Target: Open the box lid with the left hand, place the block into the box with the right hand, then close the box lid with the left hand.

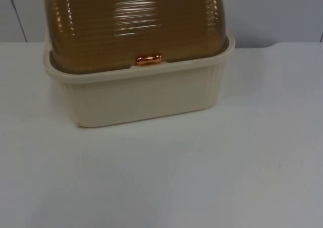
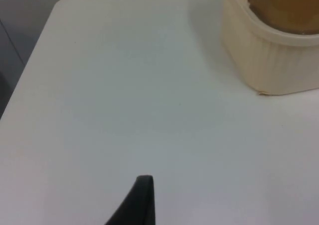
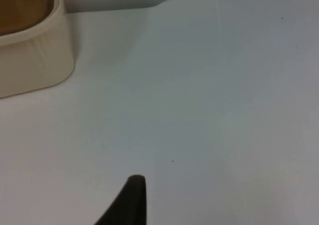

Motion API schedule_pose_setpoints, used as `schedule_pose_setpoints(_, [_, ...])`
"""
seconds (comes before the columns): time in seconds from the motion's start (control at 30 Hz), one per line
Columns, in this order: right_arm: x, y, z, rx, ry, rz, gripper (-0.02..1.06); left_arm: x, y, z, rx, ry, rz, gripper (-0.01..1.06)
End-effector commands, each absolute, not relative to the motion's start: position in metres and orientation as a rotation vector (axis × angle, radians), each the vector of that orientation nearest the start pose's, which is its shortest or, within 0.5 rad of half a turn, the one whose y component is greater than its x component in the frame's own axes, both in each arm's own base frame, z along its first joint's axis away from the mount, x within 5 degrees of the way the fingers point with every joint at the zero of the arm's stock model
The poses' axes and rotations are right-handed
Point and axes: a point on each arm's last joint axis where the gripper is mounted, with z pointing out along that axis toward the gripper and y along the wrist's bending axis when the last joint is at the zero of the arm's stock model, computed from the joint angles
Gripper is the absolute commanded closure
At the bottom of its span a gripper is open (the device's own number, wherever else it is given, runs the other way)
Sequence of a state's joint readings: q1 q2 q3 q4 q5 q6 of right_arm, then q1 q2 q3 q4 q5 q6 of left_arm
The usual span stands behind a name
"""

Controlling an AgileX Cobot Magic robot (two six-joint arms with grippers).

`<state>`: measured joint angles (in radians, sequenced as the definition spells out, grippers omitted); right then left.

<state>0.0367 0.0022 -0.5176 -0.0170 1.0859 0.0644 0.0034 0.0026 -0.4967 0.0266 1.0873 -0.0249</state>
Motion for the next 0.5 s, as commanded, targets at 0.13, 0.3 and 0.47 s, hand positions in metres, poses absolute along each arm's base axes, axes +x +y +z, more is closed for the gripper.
schedule_pose_setpoints(0.13, [-0.0071,-0.0021,0.2798,-0.005,2.046,0.009,-0.01,-0.0047,0.0028,0.274,-0.037,2.066,0.02,0.0])
schedule_pose_setpoints(0.3, [-0.0072,-0.0021,0.2797,-0.005,2.048,0.009,-0.01,-0.0047,0.0028,0.274,-0.037,2.066,0.02,0.0])
schedule_pose_setpoints(0.47, [-0.0072,-0.0021,0.2797,-0.005,2.048,0.009,-0.01,-0.0047,0.0028,0.274,-0.037,2.066,0.02,0.0])
